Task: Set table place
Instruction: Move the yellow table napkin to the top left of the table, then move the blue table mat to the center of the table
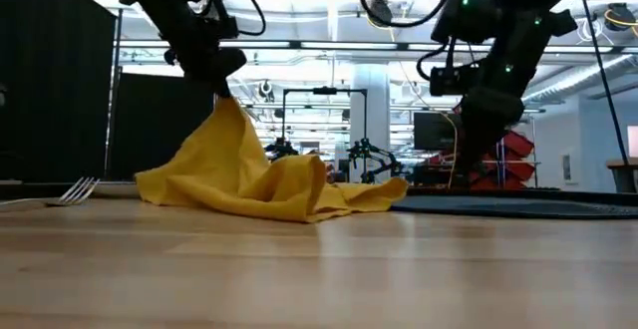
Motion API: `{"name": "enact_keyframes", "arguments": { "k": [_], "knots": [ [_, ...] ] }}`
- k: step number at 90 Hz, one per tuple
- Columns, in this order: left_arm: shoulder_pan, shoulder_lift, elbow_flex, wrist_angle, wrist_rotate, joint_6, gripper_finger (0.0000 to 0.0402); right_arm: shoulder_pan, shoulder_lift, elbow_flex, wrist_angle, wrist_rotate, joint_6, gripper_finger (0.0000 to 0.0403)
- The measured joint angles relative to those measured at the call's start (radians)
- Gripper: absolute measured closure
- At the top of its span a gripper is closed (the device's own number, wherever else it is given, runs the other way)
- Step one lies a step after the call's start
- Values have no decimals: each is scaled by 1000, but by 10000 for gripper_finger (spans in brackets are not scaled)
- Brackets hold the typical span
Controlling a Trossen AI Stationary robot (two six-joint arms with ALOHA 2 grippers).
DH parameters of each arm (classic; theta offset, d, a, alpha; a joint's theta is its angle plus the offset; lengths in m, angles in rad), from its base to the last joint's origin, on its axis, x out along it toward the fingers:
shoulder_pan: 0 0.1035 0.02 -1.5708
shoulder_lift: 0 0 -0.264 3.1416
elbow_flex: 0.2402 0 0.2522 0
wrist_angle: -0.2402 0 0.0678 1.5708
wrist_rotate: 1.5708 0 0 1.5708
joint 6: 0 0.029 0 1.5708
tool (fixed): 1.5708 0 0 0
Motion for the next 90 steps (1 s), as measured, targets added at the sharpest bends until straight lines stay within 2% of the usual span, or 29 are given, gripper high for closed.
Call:
{"name": "enact_keyframes", "arguments": {
  "k": [10, 23, 42, 69, 79, 90],
  "knots": [
    [0, 0, 0, 0, 0, -1, 387, 0, 25, 0, 2, 0, 1, 403],
    [0, 0, 0, 0, 1, -4, 351, -6, 57, 0, 9, 0, 5, 403],
    [0, 0, 0, -6, 1, -137, 296, -7, 91, 0, 12, -1, 34, 403],
    [-28, 0, 0, 10, 6, -139, 292, 35, 93, -106, 79, -15, 179, 403],
    [-34, 1, 0, 9, 7, -139, 292, 93, 91, -118, 100, -40, 245, 403],
    [-34, 1, 0, 6, 7, -139, 292, 187, 87, -118, 116, -123, 325, 403]
  ]
}}
